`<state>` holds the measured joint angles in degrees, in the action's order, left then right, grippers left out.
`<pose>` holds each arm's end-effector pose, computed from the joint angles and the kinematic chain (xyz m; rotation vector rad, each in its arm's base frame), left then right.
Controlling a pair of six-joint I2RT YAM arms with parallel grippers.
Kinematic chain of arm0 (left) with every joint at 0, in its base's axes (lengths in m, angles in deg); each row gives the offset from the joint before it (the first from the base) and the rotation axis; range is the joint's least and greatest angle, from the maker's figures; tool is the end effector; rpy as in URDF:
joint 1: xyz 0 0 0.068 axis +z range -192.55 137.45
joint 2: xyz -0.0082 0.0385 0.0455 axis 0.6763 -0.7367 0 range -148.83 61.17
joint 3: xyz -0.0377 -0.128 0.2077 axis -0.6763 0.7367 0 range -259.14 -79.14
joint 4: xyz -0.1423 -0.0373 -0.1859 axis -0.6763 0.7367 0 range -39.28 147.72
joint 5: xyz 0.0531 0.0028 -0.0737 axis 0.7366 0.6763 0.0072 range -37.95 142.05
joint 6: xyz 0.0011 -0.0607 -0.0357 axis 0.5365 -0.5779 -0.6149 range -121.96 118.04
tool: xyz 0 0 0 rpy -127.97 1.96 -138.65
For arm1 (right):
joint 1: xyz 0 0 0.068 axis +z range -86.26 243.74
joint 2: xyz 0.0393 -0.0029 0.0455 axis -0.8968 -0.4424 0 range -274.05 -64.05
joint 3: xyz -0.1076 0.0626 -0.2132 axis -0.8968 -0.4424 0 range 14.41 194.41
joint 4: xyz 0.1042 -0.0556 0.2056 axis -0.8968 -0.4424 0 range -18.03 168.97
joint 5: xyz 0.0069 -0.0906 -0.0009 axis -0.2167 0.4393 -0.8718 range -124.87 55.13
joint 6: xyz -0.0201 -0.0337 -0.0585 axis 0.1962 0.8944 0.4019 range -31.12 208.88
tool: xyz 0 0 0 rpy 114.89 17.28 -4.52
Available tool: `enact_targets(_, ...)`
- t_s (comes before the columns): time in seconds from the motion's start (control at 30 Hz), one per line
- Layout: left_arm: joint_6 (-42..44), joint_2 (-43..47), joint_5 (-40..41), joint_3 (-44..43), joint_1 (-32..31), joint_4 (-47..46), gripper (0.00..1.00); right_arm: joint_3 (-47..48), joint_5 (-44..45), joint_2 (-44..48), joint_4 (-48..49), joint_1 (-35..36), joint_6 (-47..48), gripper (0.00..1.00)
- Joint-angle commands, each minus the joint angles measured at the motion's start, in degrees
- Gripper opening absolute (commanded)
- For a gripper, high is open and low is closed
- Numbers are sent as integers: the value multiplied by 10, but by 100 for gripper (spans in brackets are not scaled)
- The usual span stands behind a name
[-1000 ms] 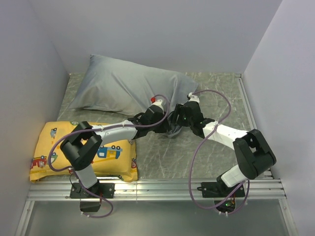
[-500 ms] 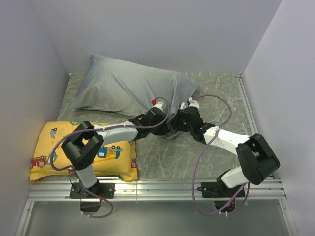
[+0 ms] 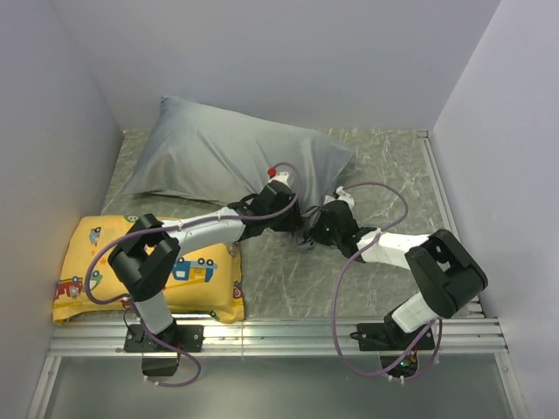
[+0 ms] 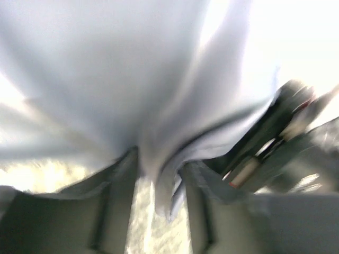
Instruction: Remove the pillowcase from the pillow
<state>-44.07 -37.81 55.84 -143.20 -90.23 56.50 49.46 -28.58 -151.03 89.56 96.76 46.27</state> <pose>0.2522 -0.2713 0.1859 0.0798 2.3905 -0.7186 0.2450 0.1518 0.1283 0.2545 2.3373 0.5496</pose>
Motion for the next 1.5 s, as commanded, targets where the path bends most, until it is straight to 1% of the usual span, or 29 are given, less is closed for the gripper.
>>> enact_targets(0.0,17,13,19,-63,31,-1,48,-30,-31,-19,28,3,-31,3)
enact_targets(0.07,23,-1,18,-84,43,12,54,-34,-50,-34,43,4,-34,3)
enact_targets(0.13,26,-12,23,-105,57,17,55,-40,-61,-46,64,4,-41,2)
enact_targets(0.23,29,-10,18,-111,67,26,50,-53,-91,-64,99,2,-53,2)
enact_targets(0.3,40,6,10,-94,59,9,53,-58,-89,-67,106,1,-59,2)
enact_targets(0.33,46,27,25,-88,51,8,58,-60,-90,-66,118,-1,-62,3)
enact_targets(0.37,49,34,42,-86,44,14,60,-64,-93,-65,127,-3,-66,3)
enact_targets(0.43,48,47,81,-85,39,38,61,-80,-108,-63,164,-8,-84,3)
enact_targets(0.47,46,50,89,-80,43,39,58,-96,-116,-61,183,-13,-95,4)
enact_targets(0.5,41,55,97,-65,51,41,50,-104,-120,-59,197,-15,-99,7)
enact_targets(0.53,28,69,107,-54,56,35,30,-110,-121,-53,208,-18,-102,8)
enact_targets(0.57,18,78,112,-39,61,29,20,-113,-122,-50,209,-22,-102,8)
enact_targets(0.63,-11,117,127,15,79,-1,6,-123,-127,-44,215,-35,-100,9)
enact_targets(0.7,-31,142,141,63,96,-16,1,-139,-137,-41,235,-44,-107,9)
enact_targets(0.73,-45,163,146,75,102,-22,1,-141,-142,-40,249,-47,-110,9)
enact_targets(0.77,-50,171,151,96,108,-32,1,-142,-146,-42,253,-48,-110,10)
enact_targets(0.83,-66,180,150,111,114,-39,1,-138,-149,-48,256,-48,-108,10)
enact_targets(0.97,-82,150,128,134,114,-53,1,-142,-186,-64,297,-65,-117,14)
enact_targets(1.0,-89,144,119,150,115,-80,0,-142,-198,-66,300,-67,-117,16)
enact_targets(1.07,-103,129,112,166,114,-99,1,-141,-201,-60,288,-78,-111,18)
enact_targets(1.17,-114,110,106,180,115,-118,0,-150,-201,-43,272,-95,-114,25)
enact_targets(1.2,-116,104,105,185,115,-127,1,-154,-214,-40,274,-102,-117,31)
enact_targets(1.3,-119,96,95,190,115,-140,1,-157,-211,-25,261,-115,-113,43)
enact_targets(1.4,-122,86,79,204,115,-162,0,-160,-181,14,236,-114,-100,48)
enact_targets(1.47,-123,83,69,211,115,-178,0,-158,-166,50,211,-115,-92,49)
